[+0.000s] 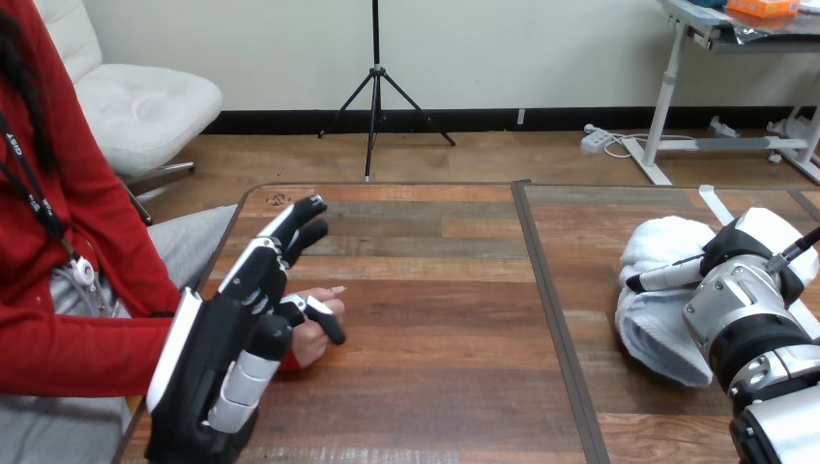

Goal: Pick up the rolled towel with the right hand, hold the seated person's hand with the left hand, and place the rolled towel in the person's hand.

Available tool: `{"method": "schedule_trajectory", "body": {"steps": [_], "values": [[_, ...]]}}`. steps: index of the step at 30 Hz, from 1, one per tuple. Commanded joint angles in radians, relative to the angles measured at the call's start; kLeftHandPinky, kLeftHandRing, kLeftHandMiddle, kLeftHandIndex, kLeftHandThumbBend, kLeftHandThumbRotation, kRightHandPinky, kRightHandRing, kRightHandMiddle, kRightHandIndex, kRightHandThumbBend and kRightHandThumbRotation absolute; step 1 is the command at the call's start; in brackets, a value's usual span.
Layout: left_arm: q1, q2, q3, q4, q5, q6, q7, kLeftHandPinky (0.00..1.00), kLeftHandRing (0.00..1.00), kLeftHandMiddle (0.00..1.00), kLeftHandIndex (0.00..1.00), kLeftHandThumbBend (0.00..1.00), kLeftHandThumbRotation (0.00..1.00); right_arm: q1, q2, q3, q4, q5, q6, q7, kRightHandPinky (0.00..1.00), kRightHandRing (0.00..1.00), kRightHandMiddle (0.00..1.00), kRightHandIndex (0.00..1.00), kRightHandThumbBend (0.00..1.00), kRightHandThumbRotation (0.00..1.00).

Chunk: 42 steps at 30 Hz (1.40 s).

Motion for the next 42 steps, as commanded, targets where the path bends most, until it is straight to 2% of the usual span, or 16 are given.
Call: {"method": "schedule_trajectory", "body": {"steps": [1, 4, 6, 8, 11, 18, 24, 35, 42], "values": [[-0.031, 0.003, 0.008, -0.053, 0.003, -0.003, 0.004, 0.07, 0.92, 0.94, 0.88, 0.96, 0.96, -0.005, 0.041, 0.005, 0.028, 0.004, -0.004, 0.016, 0.35, 0.61, 0.71, 0.68, 1.00, 0.18], [-0.030, 0.005, 0.009, -0.057, -0.003, 0.001, 0.002, 0.04, 0.92, 0.94, 0.88, 0.95, 0.97, 0.004, 0.042, -0.014, 0.022, 0.020, -0.022, -0.011, 0.36, 0.62, 0.72, 0.69, 1.00, 0.13], [-0.031, 0.005, 0.010, -0.055, -0.007, -0.002, 0.001, 0.02, 0.92, 0.94, 0.88, 0.94, 0.97, 0.012, 0.046, -0.068, 0.013, 0.066, -0.047, -0.056, 0.36, 0.63, 0.72, 0.68, 1.00, 0.07], [-0.031, 0.005, 0.011, -0.057, -0.010, -0.001, 0.000, 0.01, 0.92, 0.94, 0.88, 0.93, 0.97, 0.016, 0.047, -0.086, 0.011, 0.084, -0.060, -0.073, 0.37, 0.64, 0.73, 0.67, 1.00, 0.05], [-0.029, 0.004, 0.012, -0.061, -0.014, 0.000, 0.000, 0.01, 0.92, 0.94, 0.88, 0.93, 0.97, 0.020, 0.046, -0.079, 0.015, 0.083, -0.070, -0.075, 0.39, 0.66, 0.72, 0.61, 1.00, 0.02], [-0.028, 0.001, 0.013, -0.063, -0.030, -0.004, -0.001, 0.00, 0.92, 0.94, 0.88, 0.91, 0.97, 0.025, 0.045, -0.073, 0.014, 0.084, -0.086, -0.087, 0.36, 0.52, 0.58, 0.57, 0.98, 0.00], [-0.022, 0.001, 0.015, -0.070, -0.040, 0.003, 0.000, 0.00, 0.92, 0.94, 0.88, 0.91, 0.96, 0.029, 0.046, -0.064, 0.014, 0.076, -0.095, -0.099, 0.29, 0.41, 0.48, 0.61, 0.94, 0.00], [-0.019, 0.003, 0.025, -0.076, -0.035, 0.001, 0.006, 0.00, 0.92, 0.94, 0.88, 0.91, 0.95, 0.036, 0.044, -0.043, 0.014, 0.060, -0.112, -0.107, 0.27, 0.39, 0.46, 0.62, 0.91, 0.00], [-0.018, 0.008, 0.030, -0.078, -0.048, 0.004, 0.000, 0.00, 0.93, 0.95, 0.89, 0.90, 0.95, 0.040, 0.043, -0.044, 0.010, 0.063, -0.124, -0.116, 0.24, 0.33, 0.42, 0.65, 0.80, 0.00]]}}
